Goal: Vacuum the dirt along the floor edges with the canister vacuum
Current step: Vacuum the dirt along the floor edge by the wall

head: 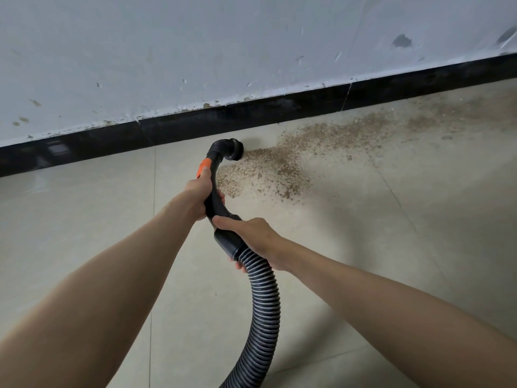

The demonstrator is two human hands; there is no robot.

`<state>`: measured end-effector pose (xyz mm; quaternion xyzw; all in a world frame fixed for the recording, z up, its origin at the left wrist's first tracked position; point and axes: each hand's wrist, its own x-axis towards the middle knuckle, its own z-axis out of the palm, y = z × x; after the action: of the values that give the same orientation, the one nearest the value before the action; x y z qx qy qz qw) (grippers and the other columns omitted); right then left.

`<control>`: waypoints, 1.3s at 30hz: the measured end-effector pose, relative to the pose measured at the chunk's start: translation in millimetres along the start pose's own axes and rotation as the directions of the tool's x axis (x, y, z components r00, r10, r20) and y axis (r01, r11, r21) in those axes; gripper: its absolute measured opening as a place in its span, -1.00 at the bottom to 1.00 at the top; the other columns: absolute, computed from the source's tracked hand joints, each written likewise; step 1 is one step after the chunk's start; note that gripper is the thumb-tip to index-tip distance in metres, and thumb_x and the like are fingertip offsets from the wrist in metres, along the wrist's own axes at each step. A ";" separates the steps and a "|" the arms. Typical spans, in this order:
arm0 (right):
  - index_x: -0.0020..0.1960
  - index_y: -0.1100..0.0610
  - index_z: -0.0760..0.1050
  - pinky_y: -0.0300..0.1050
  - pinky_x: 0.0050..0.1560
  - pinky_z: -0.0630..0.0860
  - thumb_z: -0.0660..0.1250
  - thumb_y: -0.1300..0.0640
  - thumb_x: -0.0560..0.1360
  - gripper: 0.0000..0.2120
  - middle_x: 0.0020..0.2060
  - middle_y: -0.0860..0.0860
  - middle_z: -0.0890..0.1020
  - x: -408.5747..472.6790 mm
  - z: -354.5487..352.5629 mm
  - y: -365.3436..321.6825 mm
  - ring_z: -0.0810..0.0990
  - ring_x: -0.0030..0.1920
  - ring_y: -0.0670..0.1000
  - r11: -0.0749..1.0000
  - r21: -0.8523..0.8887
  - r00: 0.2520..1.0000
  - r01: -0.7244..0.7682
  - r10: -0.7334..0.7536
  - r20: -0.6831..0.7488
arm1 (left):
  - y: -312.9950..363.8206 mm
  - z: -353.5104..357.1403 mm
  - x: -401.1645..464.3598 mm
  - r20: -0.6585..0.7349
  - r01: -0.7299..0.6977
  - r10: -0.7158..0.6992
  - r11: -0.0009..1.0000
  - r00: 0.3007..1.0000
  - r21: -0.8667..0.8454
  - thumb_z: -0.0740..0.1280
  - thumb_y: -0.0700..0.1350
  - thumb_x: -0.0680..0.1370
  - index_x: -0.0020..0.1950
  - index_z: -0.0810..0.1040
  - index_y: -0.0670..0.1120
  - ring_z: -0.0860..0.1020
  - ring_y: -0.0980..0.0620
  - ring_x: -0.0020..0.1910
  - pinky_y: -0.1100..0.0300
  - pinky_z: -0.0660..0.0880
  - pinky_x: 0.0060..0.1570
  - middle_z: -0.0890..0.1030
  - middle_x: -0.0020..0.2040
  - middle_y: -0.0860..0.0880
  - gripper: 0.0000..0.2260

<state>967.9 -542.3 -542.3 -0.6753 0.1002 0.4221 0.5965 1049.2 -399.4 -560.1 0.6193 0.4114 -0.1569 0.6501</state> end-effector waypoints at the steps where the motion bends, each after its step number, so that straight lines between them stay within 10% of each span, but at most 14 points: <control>1: 0.07 0.31 0.51 -0.17 -0.42 0.49 0.45 -0.20 0.42 -0.43 -0.27 0.18 0.59 -0.3 -3.4 0.6 0.56 -0.47 0.08 1.000 -0.005 1.000 0.004 -0.004 -0.008 | 0.0 3.6 0.4 -0.004 0.000 0.000 1.000 1.000 0.003 0.20 0.33 0.52 0.00 0.37 -0.16 0.43 -0.01 -0.49 0.13 0.47 -0.40 0.43 -0.38 -0.09 -0.48; 16: -0.12 0.24 0.46 -0.16 -0.44 0.48 0.46 -0.26 0.40 -0.46 -0.44 0.10 0.54 -12.2 -65.3 22.7 0.52 -0.52 0.05 0.994 0.057 0.993 0.095 -0.090 -0.072 | 0.6 69.0 -9.9 0.084 0.024 -0.024 1.000 0.996 0.007 0.19 0.34 0.52 -0.03 0.35 -0.11 0.43 0.01 -0.60 0.20 0.48 -0.48 0.43 -0.43 -0.08 -0.51; 25: -0.15 0.27 0.47 -0.18 -0.50 0.44 0.49 -0.23 0.38 -0.46 -0.46 0.14 0.54 -11.2 -95.4 24.2 0.48 -0.57 0.06 0.991 0.080 0.987 0.102 -0.091 -0.129 | 2.7 103.3 -4.5 0.100 0.013 -0.015 1.000 0.995 0.020 0.17 0.33 0.53 0.31 0.37 -0.19 0.46 -0.01 -0.48 0.13 0.47 -0.43 0.45 -0.37 -0.09 -0.37; 32: -0.12 0.28 0.50 -0.19 -0.52 0.45 0.48 -0.23 0.39 -0.45 -0.40 0.17 0.57 5.2 -73.8 -0.2 0.49 -0.57 0.04 0.995 0.004 0.993 0.096 -0.095 -0.072 | 16.6 68.7 1.2 0.016 0.030 -0.030 0.999 0.999 -0.027 0.20 0.35 0.51 0.09 0.36 -0.15 0.45 0.00 -0.48 0.16 0.45 -0.42 0.45 -0.36 -0.08 -0.45; 39: 0.04 0.32 0.50 -0.21 -0.50 0.47 0.46 -0.23 0.41 -0.40 -0.35 0.19 0.59 17.6 -23.6 -31.6 0.52 -0.55 0.03 0.996 -0.077 0.996 0.048 -0.041 0.084 | 24.2 -5.9 2.2 -0.114 0.029 -0.035 0.998 0.993 -0.047 0.14 0.30 0.56 0.35 0.36 -0.15 0.47 0.01 -0.42 0.12 0.46 -0.39 0.47 -0.31 -0.09 -0.41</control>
<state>1009.7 -548.3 -533.2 -0.6824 0.0439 0.4397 0.5823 1065.9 -388.8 -544.7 0.6057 0.4615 -0.1220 0.6366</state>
